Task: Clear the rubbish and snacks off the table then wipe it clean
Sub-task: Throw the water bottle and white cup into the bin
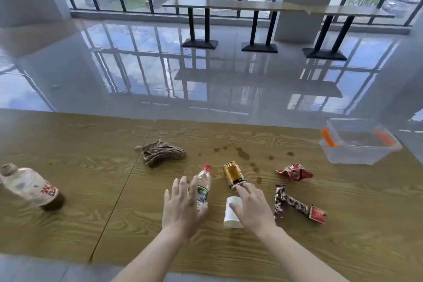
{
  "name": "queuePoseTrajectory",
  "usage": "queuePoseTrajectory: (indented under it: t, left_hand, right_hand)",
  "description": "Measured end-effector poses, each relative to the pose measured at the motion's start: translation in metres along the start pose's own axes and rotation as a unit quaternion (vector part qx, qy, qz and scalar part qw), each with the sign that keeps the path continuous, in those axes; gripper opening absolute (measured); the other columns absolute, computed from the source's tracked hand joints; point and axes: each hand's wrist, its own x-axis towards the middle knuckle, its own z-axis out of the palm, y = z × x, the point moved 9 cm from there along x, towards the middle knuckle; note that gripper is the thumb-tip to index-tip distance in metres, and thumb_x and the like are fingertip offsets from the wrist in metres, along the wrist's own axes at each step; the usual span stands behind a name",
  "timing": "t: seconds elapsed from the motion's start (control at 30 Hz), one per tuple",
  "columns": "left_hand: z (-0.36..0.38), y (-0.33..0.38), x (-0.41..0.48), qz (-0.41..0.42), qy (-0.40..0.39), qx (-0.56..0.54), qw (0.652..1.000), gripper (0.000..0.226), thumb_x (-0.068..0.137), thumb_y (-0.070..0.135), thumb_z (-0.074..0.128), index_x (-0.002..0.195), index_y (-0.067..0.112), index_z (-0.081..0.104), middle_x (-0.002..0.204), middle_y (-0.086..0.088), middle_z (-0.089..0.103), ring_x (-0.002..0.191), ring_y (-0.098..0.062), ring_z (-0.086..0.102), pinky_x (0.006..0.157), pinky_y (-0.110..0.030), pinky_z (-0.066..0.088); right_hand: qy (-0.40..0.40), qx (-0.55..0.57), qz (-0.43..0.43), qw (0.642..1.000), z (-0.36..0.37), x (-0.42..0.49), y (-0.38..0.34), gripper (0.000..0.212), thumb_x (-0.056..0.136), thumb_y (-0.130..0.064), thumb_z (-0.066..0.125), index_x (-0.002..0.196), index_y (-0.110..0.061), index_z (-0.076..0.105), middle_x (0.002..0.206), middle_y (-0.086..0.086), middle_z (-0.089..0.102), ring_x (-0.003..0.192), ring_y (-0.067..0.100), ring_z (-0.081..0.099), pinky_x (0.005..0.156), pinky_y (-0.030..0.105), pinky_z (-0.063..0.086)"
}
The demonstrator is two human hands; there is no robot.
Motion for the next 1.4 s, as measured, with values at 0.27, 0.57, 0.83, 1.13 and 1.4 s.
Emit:
queuePoseTrajectory:
  t: [0.27, 0.57, 0.83, 1.13, 1.4]
  left_hand:
    - [0.046, -0.006, -0.002, -0.044, -0.05, -0.041, 0.997, 0.076, 0.087, 0.058, 0.053, 0.148, 0.025, 0.022, 0.139, -0.007, 0.043, 0.117, -0.025, 0.049, 0.086, -0.037, 0.048]
    - [0.064, -0.013, -0.005, -0.098, -0.06, -0.126, 0.985, 0.079, 0.086, 0.034, 0.061, 0.149, 0.027, 0.015, 0.12, -0.011, 0.052, 0.098, -0.023, 0.053, 0.076, -0.034, 0.052]
    - [0.056, -0.022, -0.019, -0.121, -0.047, -0.195, 0.972, 0.08, 0.085, 0.032, 0.066, 0.149, 0.031, 0.018, 0.11, -0.006, 0.047, 0.092, -0.02, 0.049, 0.07, -0.033, 0.052]
    - [0.034, -0.016, -0.015, -0.078, -0.022, -0.215, 0.973, 0.083, 0.081, 0.033, 0.068, 0.149, 0.032, 0.019, 0.11, -0.004, 0.046, 0.093, -0.022, 0.049, 0.067, -0.04, 0.053]
    - [0.024, 0.011, -0.013, 0.017, -0.024, -0.214, 0.976, 0.083, 0.08, 0.032, 0.07, 0.148, 0.035, 0.022, 0.126, -0.007, 0.048, 0.12, -0.027, 0.049, 0.068, -0.037, 0.048]
  right_hand:
    - [-0.045, -0.027, 0.042, 0.998, 0.044, 0.0, 0.006, 0.053, 0.09, -0.048, 0.062, 0.137, -0.029, 0.044, 0.139, 0.001, 0.039, 0.123, 0.025, 0.038, 0.1, 0.034, 0.043]
    - [-0.076, -0.009, 0.091, 0.993, 0.072, 0.002, 0.012, 0.079, 0.082, -0.036, 0.063, 0.15, -0.038, 0.023, 0.145, 0.003, 0.034, 0.117, 0.027, 0.044, 0.092, 0.036, 0.046]
    - [-0.076, 0.019, 0.098, 0.992, 0.065, 0.001, 0.016, 0.078, 0.079, -0.023, 0.071, 0.146, -0.038, 0.033, 0.136, 0.003, 0.036, 0.111, 0.024, 0.042, 0.093, 0.033, 0.047]
    - [-0.023, 0.037, 0.111, 0.993, 0.039, -0.015, 0.02, 0.078, 0.076, -0.019, 0.067, 0.143, -0.038, 0.034, 0.133, 0.0, 0.036, 0.109, 0.022, 0.039, 0.086, 0.032, 0.046]
    - [0.056, 0.045, 0.17, 0.983, 0.008, -0.054, 0.033, 0.082, 0.072, -0.021, 0.067, 0.146, -0.035, 0.035, 0.135, 0.003, 0.037, 0.111, 0.024, 0.041, 0.088, 0.034, 0.044]
